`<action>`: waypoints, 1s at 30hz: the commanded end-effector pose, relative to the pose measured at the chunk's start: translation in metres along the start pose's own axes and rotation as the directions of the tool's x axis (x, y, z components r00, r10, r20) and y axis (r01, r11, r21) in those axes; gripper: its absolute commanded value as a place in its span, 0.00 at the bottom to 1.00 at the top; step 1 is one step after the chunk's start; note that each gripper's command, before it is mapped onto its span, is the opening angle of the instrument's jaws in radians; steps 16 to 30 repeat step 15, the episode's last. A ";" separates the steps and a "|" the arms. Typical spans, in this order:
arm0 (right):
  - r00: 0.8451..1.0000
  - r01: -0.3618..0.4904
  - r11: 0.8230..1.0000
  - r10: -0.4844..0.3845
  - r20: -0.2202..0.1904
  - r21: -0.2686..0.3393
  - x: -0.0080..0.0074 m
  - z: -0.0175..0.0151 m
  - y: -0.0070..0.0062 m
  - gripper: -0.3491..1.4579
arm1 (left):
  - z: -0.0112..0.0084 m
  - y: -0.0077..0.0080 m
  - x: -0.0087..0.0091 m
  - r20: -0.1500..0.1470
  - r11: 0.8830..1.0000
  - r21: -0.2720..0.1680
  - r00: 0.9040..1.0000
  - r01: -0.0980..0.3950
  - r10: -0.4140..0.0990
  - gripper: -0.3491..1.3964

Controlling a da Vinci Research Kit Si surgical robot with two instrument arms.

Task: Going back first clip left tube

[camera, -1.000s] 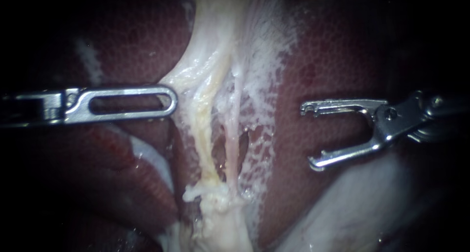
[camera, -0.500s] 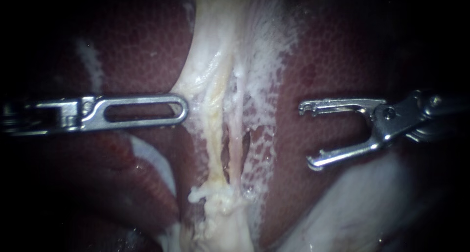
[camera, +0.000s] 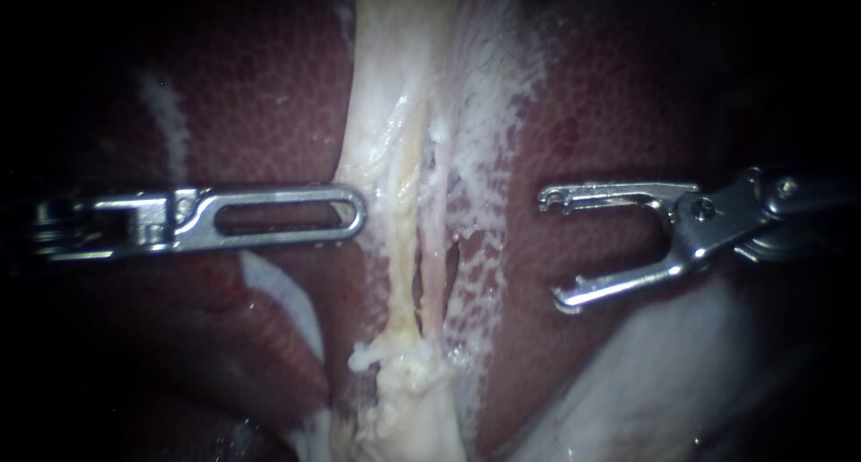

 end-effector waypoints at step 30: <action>1.000 0.000 1.000 0.000 0.001 -0.002 0.0000 0.0000 0.0000 0.52 | 0.0001 0.0001 0.0001 -0.001 1.000 -0.003 1.000 -0.001 0.001 0.00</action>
